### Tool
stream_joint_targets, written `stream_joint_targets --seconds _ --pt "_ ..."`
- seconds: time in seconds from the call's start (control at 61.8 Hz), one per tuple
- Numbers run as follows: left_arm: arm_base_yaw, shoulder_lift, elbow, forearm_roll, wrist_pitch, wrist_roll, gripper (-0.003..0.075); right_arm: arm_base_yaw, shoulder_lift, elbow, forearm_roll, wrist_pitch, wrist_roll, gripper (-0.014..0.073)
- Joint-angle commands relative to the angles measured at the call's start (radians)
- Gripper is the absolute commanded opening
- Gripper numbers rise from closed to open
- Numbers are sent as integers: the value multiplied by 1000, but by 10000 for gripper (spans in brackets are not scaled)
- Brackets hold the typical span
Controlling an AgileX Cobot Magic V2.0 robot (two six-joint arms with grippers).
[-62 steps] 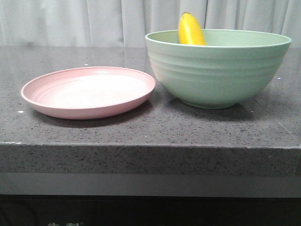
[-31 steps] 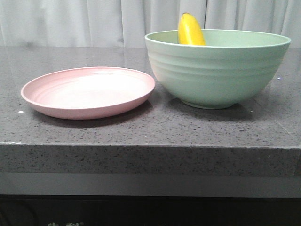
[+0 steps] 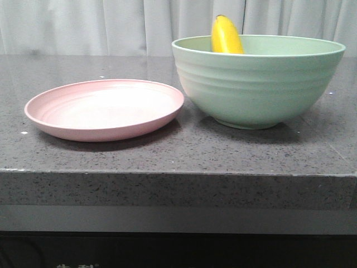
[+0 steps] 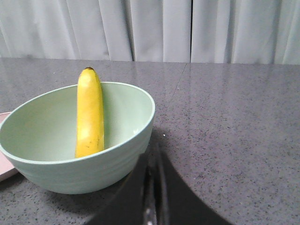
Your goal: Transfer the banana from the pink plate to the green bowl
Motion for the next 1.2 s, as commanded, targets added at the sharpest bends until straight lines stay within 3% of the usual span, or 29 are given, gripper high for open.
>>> stream_joint_targets --seconds 0.0,0.405,0.534,0.712,1.182 --pt "-6 10 -25 -9 -86 -8 -18 0 5 -26 -8 -89 -10 -68" --pt "-4 -260 281 43 -141 11 -18 0 5 -26 -8 -89 -10 -68" --pt "17 -253 346 34 -169 20 -18 0 5 -26 -8 -89 -10 -68" --pt "53 -253 431 -38 -344 20 -18 0 5 -26 -8 -89 -10 -68" --pt "53 -253 429 -54 -340 20 -18 0 5 -26 -8 -89 -10 -68"
